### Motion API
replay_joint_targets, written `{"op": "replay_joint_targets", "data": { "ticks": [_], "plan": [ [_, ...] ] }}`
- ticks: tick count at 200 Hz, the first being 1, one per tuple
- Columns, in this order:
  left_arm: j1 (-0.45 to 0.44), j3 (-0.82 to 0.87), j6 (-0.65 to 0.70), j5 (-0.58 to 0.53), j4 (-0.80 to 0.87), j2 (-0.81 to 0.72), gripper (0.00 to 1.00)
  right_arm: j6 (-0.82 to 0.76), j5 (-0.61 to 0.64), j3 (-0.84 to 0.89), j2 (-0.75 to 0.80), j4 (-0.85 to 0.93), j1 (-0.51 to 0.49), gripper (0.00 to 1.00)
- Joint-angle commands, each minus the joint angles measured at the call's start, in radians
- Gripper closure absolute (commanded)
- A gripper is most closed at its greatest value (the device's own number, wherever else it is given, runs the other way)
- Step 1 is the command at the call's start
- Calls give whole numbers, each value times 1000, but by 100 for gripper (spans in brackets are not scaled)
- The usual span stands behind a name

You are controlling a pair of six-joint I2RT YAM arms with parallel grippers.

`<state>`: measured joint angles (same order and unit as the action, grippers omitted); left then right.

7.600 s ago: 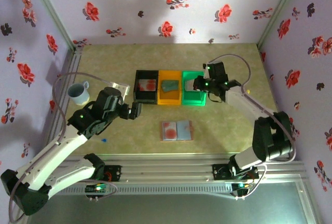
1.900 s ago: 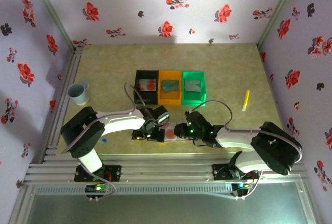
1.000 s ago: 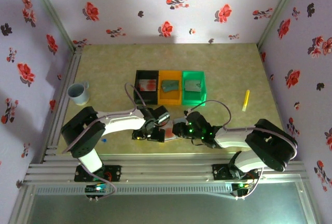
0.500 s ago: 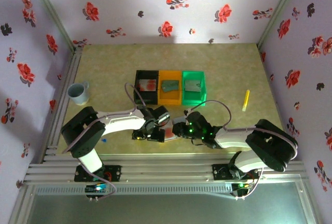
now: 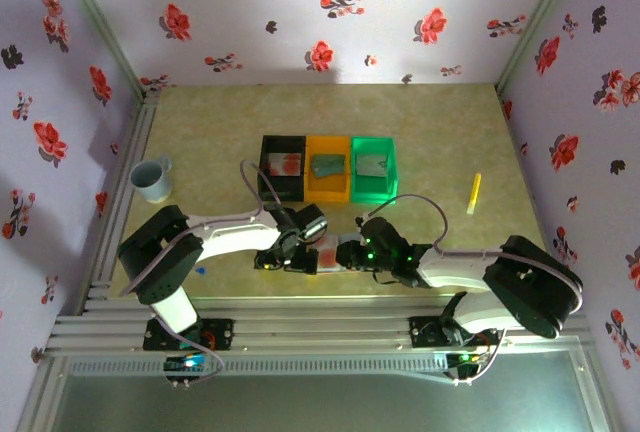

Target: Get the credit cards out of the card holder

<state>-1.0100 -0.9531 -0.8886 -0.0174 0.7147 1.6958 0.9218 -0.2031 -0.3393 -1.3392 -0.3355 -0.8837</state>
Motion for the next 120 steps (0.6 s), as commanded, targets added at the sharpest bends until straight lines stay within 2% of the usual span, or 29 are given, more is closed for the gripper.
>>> {"op": "replay_joint_targets", "data": {
  "ticks": [1, 120],
  "plan": [
    [-29, 70, -18, 93, -144, 109, 0, -20, -11, -23, -17, -8, -9, 81],
    [-30, 74, -18, 94, -152, 115, 0, -12, -94, 6, -54, -163, -8, 84]
  ]
}}
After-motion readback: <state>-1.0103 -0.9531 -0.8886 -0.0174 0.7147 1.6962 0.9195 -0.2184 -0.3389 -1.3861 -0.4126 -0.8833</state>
